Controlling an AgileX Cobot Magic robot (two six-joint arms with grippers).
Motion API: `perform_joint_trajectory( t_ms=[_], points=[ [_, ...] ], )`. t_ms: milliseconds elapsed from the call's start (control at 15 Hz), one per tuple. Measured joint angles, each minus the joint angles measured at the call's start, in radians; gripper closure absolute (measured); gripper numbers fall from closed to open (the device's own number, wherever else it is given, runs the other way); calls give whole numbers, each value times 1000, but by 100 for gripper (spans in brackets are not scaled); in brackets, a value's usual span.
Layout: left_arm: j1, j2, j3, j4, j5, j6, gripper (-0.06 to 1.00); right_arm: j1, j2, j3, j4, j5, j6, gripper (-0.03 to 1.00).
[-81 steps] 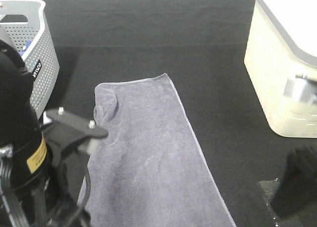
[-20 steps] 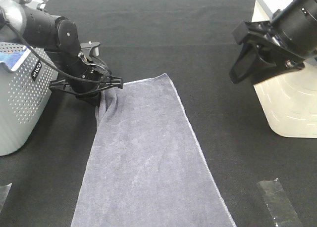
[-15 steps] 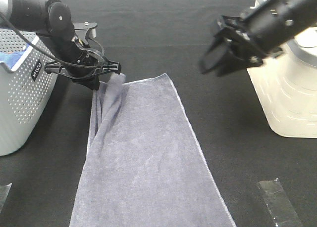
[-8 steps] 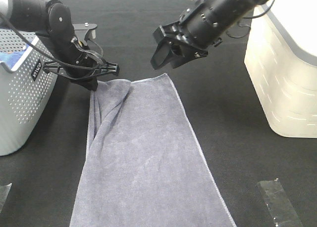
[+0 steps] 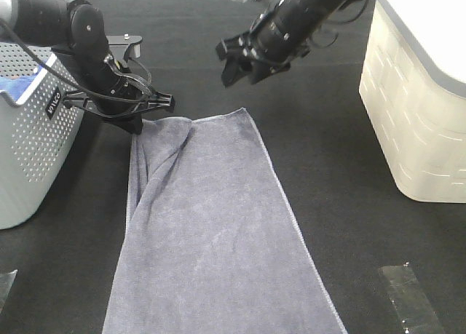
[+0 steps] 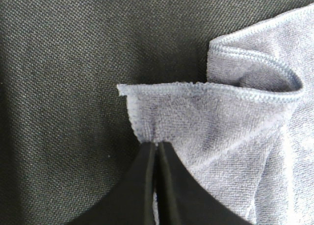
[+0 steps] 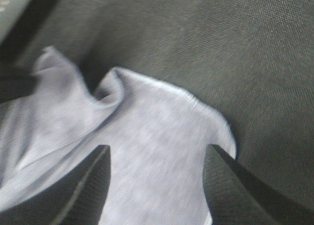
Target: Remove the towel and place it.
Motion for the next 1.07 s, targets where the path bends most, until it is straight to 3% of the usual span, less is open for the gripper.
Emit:
perform_joint_trajectory(
  t_ms=[600, 800, 1067],
  points=[
    [0, 0, 0, 0, 0, 0, 94, 0, 192, -72, -110, -34, 69, 44],
    [0, 0, 0, 0, 0, 0, 94, 0, 194, -72, -243, -69, 184, 45],
    [0, 0, 0, 0, 0, 0, 94, 0, 194, -72, -232, -72, 195, 45]
  ],
)
